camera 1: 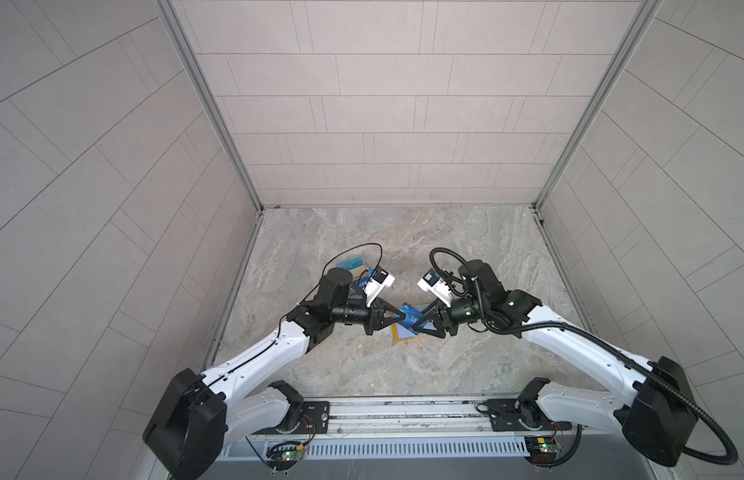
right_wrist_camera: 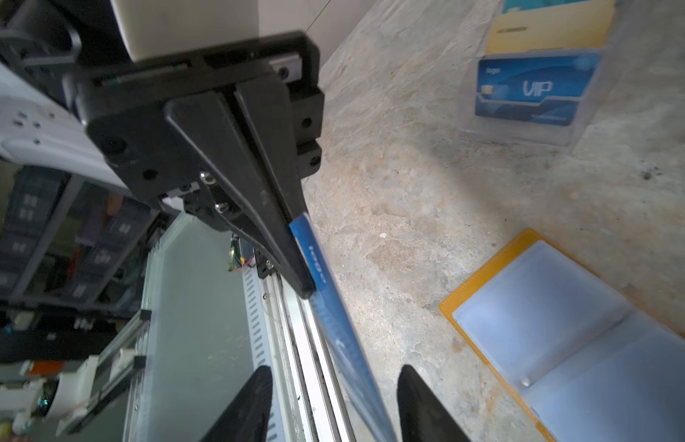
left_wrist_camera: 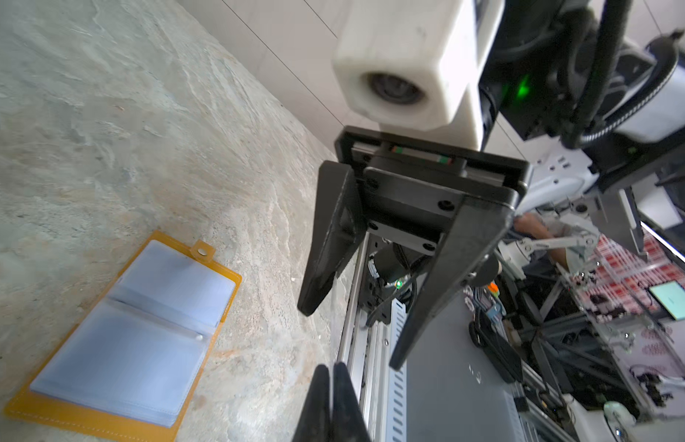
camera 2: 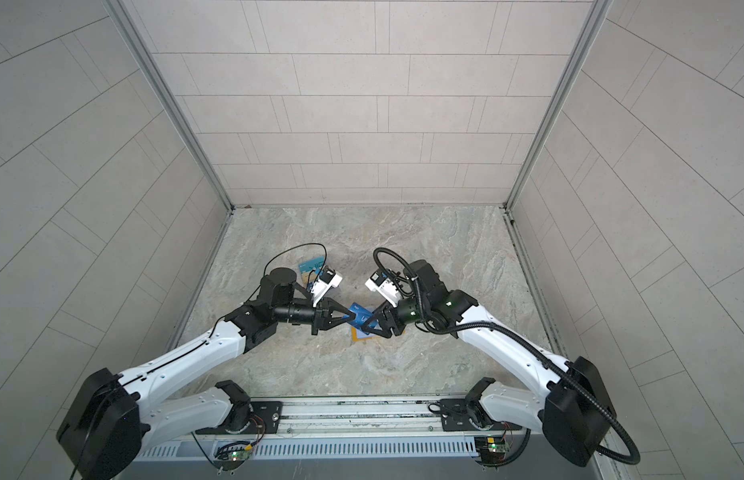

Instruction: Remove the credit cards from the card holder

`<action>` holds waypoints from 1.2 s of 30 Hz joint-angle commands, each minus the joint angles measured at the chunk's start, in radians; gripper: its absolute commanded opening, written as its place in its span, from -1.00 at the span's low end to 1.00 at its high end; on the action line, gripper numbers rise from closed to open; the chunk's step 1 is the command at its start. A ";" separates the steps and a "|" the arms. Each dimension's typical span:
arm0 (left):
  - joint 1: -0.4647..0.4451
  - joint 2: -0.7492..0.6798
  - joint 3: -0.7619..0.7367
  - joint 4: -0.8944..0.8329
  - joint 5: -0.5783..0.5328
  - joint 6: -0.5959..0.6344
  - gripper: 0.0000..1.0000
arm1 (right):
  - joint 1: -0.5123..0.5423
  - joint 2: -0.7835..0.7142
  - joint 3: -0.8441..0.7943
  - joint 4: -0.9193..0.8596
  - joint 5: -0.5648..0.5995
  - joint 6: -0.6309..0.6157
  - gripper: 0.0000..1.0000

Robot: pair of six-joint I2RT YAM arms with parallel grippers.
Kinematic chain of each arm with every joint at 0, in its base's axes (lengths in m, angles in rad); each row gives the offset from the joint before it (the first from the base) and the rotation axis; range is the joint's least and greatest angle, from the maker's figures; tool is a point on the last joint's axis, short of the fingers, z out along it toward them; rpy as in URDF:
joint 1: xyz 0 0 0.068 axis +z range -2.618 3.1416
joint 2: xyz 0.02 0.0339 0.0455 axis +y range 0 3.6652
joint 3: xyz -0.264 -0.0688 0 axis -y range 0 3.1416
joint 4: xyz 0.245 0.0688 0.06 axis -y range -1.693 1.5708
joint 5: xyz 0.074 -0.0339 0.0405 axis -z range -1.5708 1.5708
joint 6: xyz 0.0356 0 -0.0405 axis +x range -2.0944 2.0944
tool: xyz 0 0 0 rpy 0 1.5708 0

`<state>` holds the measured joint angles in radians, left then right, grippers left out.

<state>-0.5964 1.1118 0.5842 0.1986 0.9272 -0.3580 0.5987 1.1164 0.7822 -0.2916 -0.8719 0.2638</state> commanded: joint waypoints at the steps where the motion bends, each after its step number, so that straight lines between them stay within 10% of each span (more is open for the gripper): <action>1: -0.003 -0.018 -0.056 0.235 -0.112 -0.165 -1.00 | -0.016 -0.071 -0.049 0.129 0.068 0.142 0.21; 14: -0.054 -0.023 -0.264 0.800 -0.371 -0.487 -1.00 | -0.041 -0.115 -0.223 0.540 0.173 0.533 0.40; 36: -0.115 -0.033 -0.318 1.013 -0.480 -0.621 -1.00 | -0.023 -0.125 -0.262 0.913 0.151 0.759 -0.29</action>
<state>-0.6975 1.0737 0.2745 1.1454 0.4675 -0.9653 0.5659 0.9981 0.5079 0.5575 -0.7116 0.9833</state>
